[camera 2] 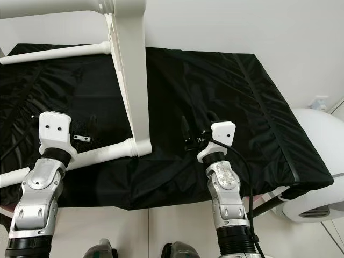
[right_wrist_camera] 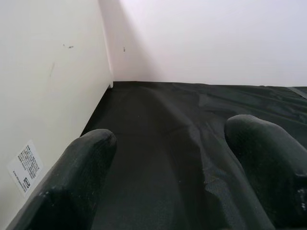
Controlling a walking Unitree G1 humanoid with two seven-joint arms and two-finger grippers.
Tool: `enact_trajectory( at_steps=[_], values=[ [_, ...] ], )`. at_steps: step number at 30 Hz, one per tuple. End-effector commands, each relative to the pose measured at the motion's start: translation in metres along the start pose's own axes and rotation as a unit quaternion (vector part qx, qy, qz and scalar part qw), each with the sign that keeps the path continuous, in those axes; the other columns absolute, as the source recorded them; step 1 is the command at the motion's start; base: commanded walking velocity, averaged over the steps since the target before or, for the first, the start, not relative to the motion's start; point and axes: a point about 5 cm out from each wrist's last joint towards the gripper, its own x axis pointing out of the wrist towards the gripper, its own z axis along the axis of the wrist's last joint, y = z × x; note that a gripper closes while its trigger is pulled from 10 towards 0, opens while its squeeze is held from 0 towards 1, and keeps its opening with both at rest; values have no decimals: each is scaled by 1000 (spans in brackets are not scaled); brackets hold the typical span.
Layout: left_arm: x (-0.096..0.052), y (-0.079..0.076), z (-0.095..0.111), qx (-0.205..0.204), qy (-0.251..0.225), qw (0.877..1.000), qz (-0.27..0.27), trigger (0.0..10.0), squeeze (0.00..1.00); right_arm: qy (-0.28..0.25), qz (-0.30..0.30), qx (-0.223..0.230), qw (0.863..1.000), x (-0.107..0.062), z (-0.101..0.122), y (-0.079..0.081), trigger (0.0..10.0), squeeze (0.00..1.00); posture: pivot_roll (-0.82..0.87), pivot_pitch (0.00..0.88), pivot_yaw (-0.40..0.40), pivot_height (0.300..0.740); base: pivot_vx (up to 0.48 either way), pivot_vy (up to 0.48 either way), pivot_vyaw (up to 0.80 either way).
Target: Building children table
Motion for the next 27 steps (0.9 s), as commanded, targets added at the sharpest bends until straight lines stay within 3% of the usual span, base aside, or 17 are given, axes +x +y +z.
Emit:
enact_trajectory(
  at_steps=[1,17,27],
  values=[
    [0,3,5,-4,-14,999,29,10000,0,4,3,-6,1000,-2,-1,-2,10000,0,31,37,-59,740,0,0,0],
    [4,1,5,-27,-19,999,16,10000,0,-1,9,-14,1000,-4,3,-6,10000,0,17,38,-43,740,0,0,0],
    [13,3,3,-18,-20,1000,-4,10000,0,-4,-18,-15,1000,-2,0,-15,10000,0,22,19,-8,740,0,0,0]
  ],
)
